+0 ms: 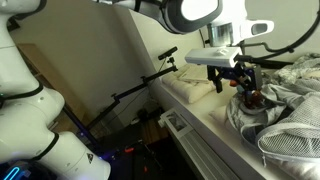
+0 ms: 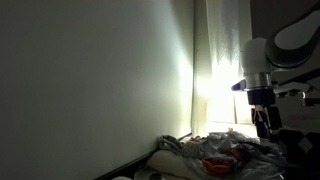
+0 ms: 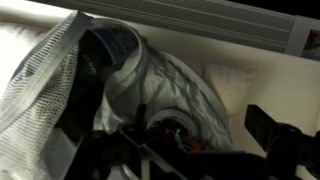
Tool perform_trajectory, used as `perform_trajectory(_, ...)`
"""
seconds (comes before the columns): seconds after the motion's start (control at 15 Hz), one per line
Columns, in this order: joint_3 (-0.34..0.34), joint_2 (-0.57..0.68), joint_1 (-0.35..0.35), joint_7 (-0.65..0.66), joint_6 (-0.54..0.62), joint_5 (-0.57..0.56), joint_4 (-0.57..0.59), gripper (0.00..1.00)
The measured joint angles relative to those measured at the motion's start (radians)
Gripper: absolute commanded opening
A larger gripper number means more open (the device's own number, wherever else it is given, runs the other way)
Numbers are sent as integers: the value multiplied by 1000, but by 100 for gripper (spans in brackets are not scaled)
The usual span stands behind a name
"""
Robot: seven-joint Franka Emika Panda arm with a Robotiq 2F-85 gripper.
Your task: Remove the socks away from the grey bag
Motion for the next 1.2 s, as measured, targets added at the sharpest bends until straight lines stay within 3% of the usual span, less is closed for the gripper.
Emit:
perform_trajectory(0.2, 27, 40, 2, 0, -2, -6, 14, 100)
perform_trajectory(0.87, 26, 58, -4, 0, -2, -10, 14, 100)
perform_trajectory(1.2, 26, 101, 0, 1, 49, -95, 23, 100)
